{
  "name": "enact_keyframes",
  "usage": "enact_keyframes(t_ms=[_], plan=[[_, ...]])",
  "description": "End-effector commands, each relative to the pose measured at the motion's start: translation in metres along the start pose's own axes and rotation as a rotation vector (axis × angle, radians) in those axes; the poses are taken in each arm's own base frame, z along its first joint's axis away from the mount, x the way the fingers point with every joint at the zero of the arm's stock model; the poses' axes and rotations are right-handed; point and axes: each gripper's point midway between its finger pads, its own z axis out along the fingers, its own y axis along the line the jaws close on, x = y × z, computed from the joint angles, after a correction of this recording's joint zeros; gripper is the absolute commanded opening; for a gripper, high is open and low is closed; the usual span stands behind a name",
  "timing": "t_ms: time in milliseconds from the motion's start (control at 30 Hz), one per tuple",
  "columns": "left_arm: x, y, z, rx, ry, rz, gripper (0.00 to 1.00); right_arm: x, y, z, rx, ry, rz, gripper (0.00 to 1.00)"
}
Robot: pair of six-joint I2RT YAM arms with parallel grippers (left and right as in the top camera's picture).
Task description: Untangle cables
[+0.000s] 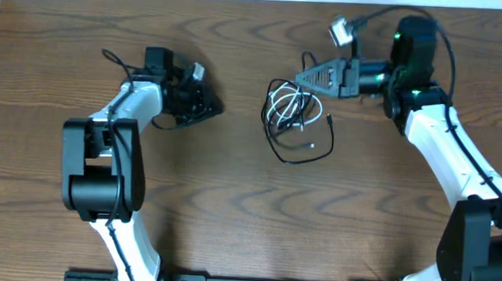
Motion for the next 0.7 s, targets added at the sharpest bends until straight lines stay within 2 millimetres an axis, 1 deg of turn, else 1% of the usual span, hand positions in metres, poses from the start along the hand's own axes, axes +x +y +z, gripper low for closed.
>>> enact_keyframes(t_ms=[0,33,100,167,233,333,433,600,667], plan=[[-0.01,0.0,-0.034,-0.027,-0.056,0.064,0.07,0.014,-0.076,-0.013,0.344,-0.09,0.058,0.01],[-0.011,0.0,-0.04,-0.036,-0.065,0.07,0.07,0.02,-0.093,-0.019,0.437,-0.093,0.087,0.01],[-0.012,-0.002,-0.052,-0.047,-0.083,0.087,0.07,0.033,-0.118,-0.033,0.593,-0.087,0.136,0.01],[-0.014,-0.006,-0.065,-0.053,-0.107,0.109,0.08,0.044,-0.135,-0.045,0.712,-0.072,0.167,0.01],[-0.017,-0.007,-0.075,-0.077,-0.136,0.119,0.07,0.053,-0.147,-0.056,0.805,-0.066,0.204,0.01],[-0.021,-0.011,-0.086,-0.11,-0.173,0.14,0.07,0.065,-0.16,-0.073,0.928,-0.054,0.251,0.01],[-0.021,-0.015,-0.089,-0.102,-0.181,0.147,0.07,0.077,-0.17,-0.09,1.049,-0.037,0.293,0.01],[-0.014,-0.021,-0.082,-0.094,-0.151,0.155,0.07,0.096,-0.181,-0.121,1.245,-0.016,0.357,0.01],[-0.009,-0.03,-0.074,-0.088,-0.132,0.181,0.07,0.1,-0.182,-0.125,1.276,-0.008,0.367,0.01]])
